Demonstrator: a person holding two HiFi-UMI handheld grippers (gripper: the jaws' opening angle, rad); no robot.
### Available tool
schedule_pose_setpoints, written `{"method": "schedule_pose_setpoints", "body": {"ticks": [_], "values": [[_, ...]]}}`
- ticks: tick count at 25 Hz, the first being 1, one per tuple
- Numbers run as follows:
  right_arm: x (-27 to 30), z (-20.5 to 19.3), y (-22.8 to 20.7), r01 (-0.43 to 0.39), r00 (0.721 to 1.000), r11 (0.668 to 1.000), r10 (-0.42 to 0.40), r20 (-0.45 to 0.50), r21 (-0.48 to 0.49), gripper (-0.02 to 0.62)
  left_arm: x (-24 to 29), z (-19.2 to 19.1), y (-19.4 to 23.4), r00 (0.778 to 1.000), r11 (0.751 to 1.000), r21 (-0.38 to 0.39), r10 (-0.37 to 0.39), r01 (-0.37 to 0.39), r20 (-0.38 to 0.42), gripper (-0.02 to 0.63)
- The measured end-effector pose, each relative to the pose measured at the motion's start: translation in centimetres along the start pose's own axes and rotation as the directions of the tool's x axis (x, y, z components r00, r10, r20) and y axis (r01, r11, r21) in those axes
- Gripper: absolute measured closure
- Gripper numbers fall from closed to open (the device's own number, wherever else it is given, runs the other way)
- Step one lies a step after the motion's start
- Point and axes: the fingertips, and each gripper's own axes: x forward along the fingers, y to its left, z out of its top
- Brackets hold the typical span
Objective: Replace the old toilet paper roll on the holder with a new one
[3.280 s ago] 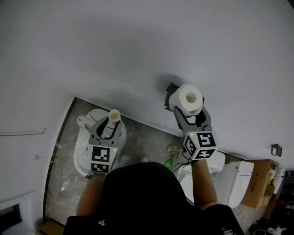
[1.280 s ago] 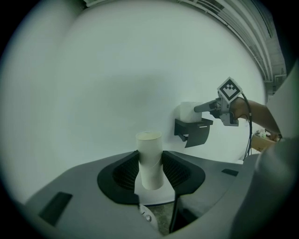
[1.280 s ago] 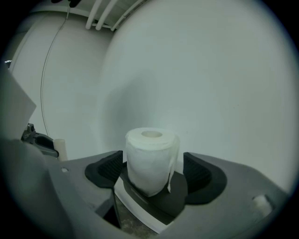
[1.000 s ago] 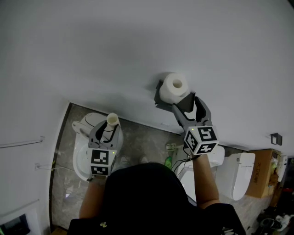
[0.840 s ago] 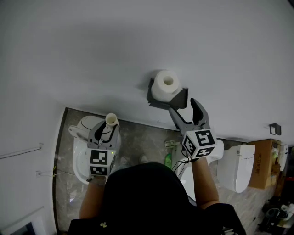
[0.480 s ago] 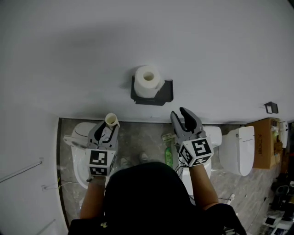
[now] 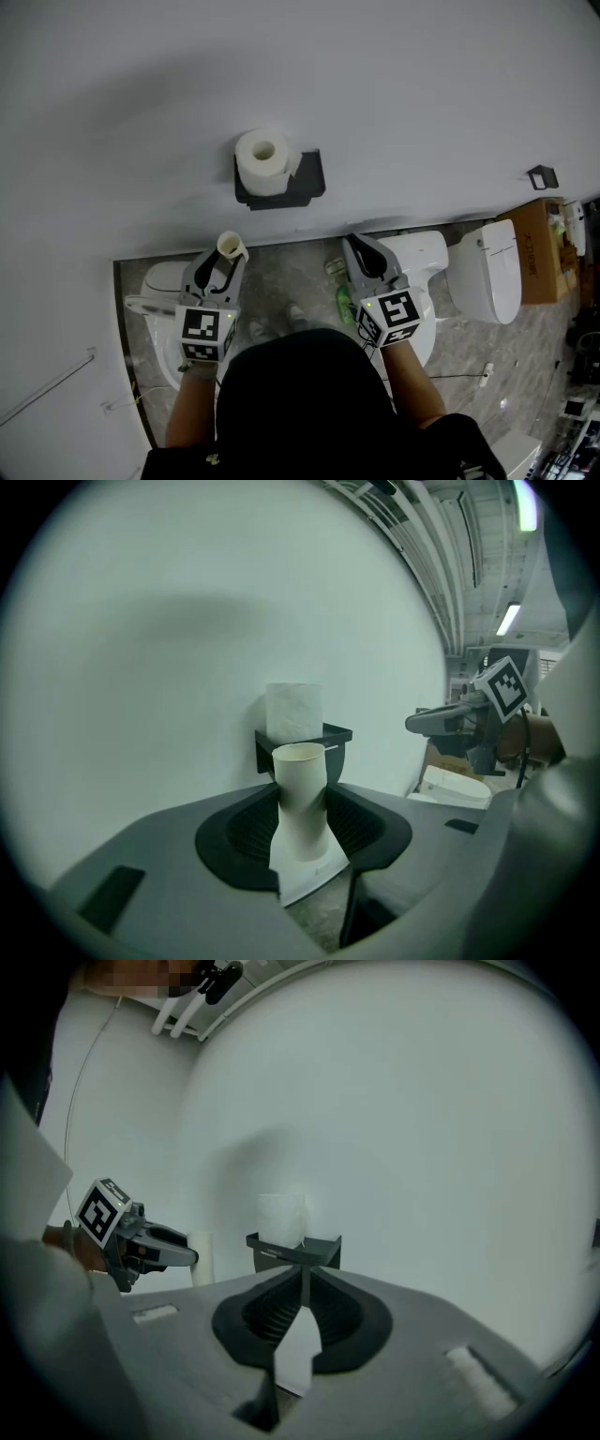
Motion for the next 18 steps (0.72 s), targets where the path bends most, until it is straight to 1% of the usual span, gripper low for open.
{"method": "schedule_pose_setpoints", "body": {"ticks": [7, 12, 18], "values": [[-1.0, -1.6, 0.6, 0.006, 1.000, 1.000, -0.006, -0.026, 0.029, 0.575, 0.6, 0.3, -1.7, 0.999, 0.999, 0.015, -0.047, 0.047, 0.003, 0.436], [-1.3, -2.1, 0.9, 0.001, 1.000, 0.999, 0.000, -0.029, 0.040, 0.575, 0.5, 0.0, -1.9, 0.999, 0.999, 0.014, -0.051, 0.051, -0.002, 0.436], [-1.3, -2.3, 1.0, -0.001, 0.999, 0.999, 0.002, -0.032, 0.032, 0.575, 0.3, -0.4, -1.9, 0.999, 0.999, 0.010, -0.044, 0.044, -0.007, 0.436]]}}
